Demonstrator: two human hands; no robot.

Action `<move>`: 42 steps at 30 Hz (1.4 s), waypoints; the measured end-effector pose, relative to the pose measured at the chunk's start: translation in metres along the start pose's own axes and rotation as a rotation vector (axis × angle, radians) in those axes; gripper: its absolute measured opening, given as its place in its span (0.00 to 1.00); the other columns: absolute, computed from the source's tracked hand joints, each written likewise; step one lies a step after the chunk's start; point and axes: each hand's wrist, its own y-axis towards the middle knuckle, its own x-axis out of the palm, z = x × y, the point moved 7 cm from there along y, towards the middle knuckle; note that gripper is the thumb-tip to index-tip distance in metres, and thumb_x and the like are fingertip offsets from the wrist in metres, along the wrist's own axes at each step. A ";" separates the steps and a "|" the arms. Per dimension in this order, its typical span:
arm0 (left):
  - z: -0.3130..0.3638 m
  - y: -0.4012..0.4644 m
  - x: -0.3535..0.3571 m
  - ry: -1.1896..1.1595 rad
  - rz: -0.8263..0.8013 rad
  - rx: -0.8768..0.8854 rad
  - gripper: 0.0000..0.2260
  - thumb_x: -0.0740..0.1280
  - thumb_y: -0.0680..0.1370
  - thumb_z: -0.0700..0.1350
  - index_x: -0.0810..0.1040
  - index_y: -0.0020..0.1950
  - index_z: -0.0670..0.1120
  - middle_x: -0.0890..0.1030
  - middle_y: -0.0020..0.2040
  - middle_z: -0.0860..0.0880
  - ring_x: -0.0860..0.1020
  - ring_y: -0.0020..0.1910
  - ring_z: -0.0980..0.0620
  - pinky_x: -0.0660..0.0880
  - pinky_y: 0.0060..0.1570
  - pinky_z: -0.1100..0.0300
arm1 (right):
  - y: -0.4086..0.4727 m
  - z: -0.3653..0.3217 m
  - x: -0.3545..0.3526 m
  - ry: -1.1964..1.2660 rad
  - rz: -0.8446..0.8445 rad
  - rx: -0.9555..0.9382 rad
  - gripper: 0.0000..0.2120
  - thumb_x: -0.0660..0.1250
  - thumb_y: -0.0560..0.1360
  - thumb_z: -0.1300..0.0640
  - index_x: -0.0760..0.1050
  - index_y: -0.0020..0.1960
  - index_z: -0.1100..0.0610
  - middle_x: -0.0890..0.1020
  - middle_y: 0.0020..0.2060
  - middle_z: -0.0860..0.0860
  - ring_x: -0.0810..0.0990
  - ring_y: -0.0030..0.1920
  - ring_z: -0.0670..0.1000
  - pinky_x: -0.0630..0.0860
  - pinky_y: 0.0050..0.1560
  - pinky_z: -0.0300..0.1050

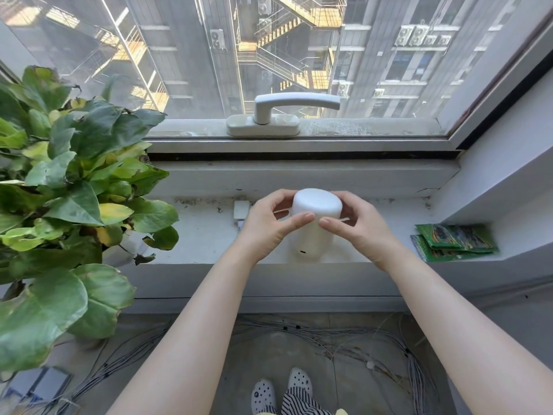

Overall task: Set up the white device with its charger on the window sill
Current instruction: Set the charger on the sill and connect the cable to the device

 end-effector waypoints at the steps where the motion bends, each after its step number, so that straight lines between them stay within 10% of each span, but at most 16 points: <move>1: 0.004 -0.002 -0.001 -0.006 0.008 -0.016 0.20 0.73 0.68 0.56 0.79 0.56 0.50 0.83 0.53 0.54 0.80 0.55 0.59 0.75 0.56 0.62 | -0.002 -0.002 0.001 0.029 -0.024 0.036 0.23 0.72 0.66 0.45 0.77 0.58 0.52 0.84 0.51 0.48 0.82 0.52 0.48 0.79 0.54 0.48; 5: 0.015 -0.011 -0.006 0.044 0.015 -0.091 0.16 0.68 0.71 0.60 0.78 0.51 0.50 0.82 0.45 0.57 0.79 0.45 0.59 0.75 0.44 0.61 | -0.008 -0.009 0.006 0.134 -0.112 0.148 0.23 0.68 0.68 0.41 0.79 0.57 0.54 0.85 0.49 0.50 0.82 0.50 0.47 0.81 0.52 0.50; 13: 0.012 -0.025 -0.003 -0.248 -0.109 -0.269 0.31 0.64 0.71 0.64 0.69 0.70 0.52 0.77 0.64 0.54 0.79 0.60 0.51 0.75 0.60 0.52 | -0.017 0.001 0.024 0.333 -0.175 0.487 0.27 0.62 0.72 0.36 0.77 0.60 0.56 0.84 0.53 0.58 0.83 0.47 0.55 0.80 0.46 0.48; 18: 0.005 -0.031 0.001 -0.257 -0.171 -0.418 0.17 0.67 0.75 0.55 0.77 0.61 0.50 0.84 0.56 0.48 0.84 0.51 0.48 0.80 0.50 0.54 | -0.021 0.011 0.034 0.293 -0.193 0.612 0.35 0.63 0.67 0.29 0.79 0.59 0.57 0.86 0.49 0.55 0.85 0.46 0.54 0.80 0.42 0.45; 28: -0.004 -0.026 0.003 -0.423 -0.059 -0.566 0.21 0.67 0.74 0.59 0.80 0.58 0.46 0.83 0.51 0.42 0.83 0.45 0.44 0.81 0.47 0.54 | -0.028 -0.014 0.025 0.383 -0.331 0.213 0.26 0.66 0.73 0.41 0.71 0.69 0.47 0.77 0.66 0.49 0.75 0.66 0.50 0.76 0.61 0.53; 37: -0.004 -0.026 0.013 -0.456 -0.152 -0.500 0.39 0.71 0.62 0.67 0.74 0.67 0.47 0.79 0.63 0.44 0.80 0.59 0.44 0.77 0.59 0.52 | -0.029 0.001 0.017 0.583 -0.127 0.257 0.22 0.70 0.72 0.51 0.76 0.63 0.58 0.82 0.60 0.56 0.79 0.62 0.55 0.77 0.61 0.49; 42: -0.014 -0.021 0.013 -0.392 -0.070 -0.423 0.45 0.77 0.63 0.56 0.61 0.75 0.47 0.77 0.65 0.47 0.77 0.63 0.49 0.75 0.62 0.52 | -0.031 0.009 0.035 0.811 -0.073 0.323 0.28 0.78 0.60 0.44 0.82 0.56 0.57 0.83 0.56 0.55 0.82 0.56 0.53 0.77 0.61 0.47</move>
